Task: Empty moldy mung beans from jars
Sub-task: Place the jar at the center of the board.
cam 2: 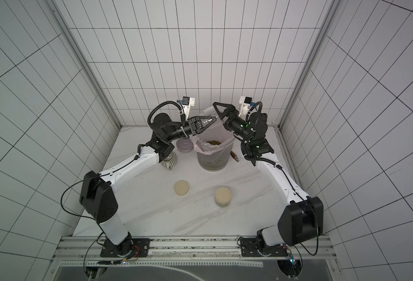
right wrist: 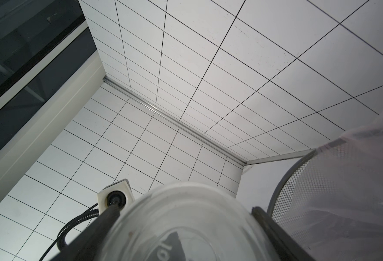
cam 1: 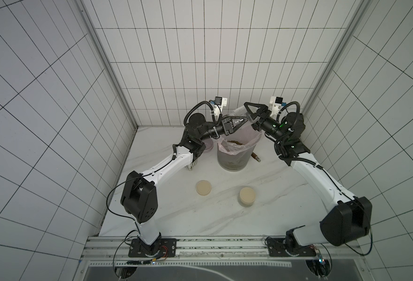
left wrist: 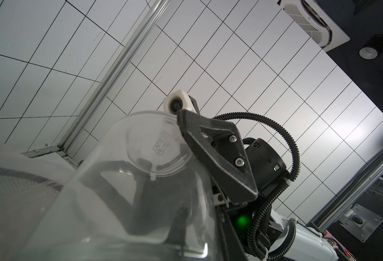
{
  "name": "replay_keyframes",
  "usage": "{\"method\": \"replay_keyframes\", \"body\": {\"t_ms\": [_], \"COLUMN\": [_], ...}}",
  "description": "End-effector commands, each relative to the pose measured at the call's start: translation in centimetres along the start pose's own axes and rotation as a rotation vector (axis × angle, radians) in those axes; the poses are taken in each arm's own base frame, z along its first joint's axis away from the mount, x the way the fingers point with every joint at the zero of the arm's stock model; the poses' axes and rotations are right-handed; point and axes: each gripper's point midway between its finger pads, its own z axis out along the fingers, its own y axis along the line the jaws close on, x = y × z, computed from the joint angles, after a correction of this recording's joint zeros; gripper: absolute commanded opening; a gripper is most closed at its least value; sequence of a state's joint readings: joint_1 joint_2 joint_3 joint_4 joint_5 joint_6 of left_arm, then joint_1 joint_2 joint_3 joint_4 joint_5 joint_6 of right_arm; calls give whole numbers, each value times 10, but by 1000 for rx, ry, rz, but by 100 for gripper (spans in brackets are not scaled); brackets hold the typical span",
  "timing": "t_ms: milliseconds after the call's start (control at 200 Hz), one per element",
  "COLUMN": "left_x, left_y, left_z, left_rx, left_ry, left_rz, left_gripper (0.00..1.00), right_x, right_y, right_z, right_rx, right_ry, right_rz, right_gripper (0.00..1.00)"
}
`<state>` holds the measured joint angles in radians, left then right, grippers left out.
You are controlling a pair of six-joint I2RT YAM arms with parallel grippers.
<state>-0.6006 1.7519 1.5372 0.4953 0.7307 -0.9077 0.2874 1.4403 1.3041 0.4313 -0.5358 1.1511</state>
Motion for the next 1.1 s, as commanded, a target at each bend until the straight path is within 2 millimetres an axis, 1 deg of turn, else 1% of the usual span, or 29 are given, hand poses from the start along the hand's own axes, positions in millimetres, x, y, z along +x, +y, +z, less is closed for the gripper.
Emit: {"method": "replay_keyframes", "body": {"t_ms": [0, 80, 220, 325, 520, 705, 780, 954, 1014, 1039, 1094], "left_x": [-8, -10, -17, -24, -33, -30, -30, -39, -40, -38, -38], "left_y": [13, 16, 22, 26, 32, 34, 29, 12, 8, 11, 10], "left_z": [-3, -6, -18, -30, -50, -59, -61, -65, -70, -74, -83], "left_rx": [-76, -96, -134, -166, -236, -282, -290, -321, -350, -372, -405], "left_ry": [-14, -15, -19, -22, -13, 8, 22, 66, 92, 107, 121], "left_rz": [-35, -32, -19, -1, 34, 49, 70, 156, 175, 170, 180], "left_gripper": [0, 0, 0, 0, 0, 0, 0, 0, 0, 0, 0], "right_x": [-6, -8, -21, -30, -38, -42, -42, -42, -42, -42, -43], "right_y": [17, 15, 11, 8, 9, 3, -1, -9, -13, -13, -15], "right_z": [-9, -12, -22, -30, -39, -44, -46, -50, -52, -52, -54], "right_rx": [-53, -45, -25, -16, -40, -32, -24, -5, 3, 5, 9], "right_ry": [-28, -38, -76, -99, -110, -120, -118, -117, -116, -116, -117], "right_rz": [-158, -155, -148, -137, -124, -117, -112, -104, -101, -100, -103], "right_gripper": [69, 77, 93, 99, 100, 100, 100, 100, 99, 100, 100]}}
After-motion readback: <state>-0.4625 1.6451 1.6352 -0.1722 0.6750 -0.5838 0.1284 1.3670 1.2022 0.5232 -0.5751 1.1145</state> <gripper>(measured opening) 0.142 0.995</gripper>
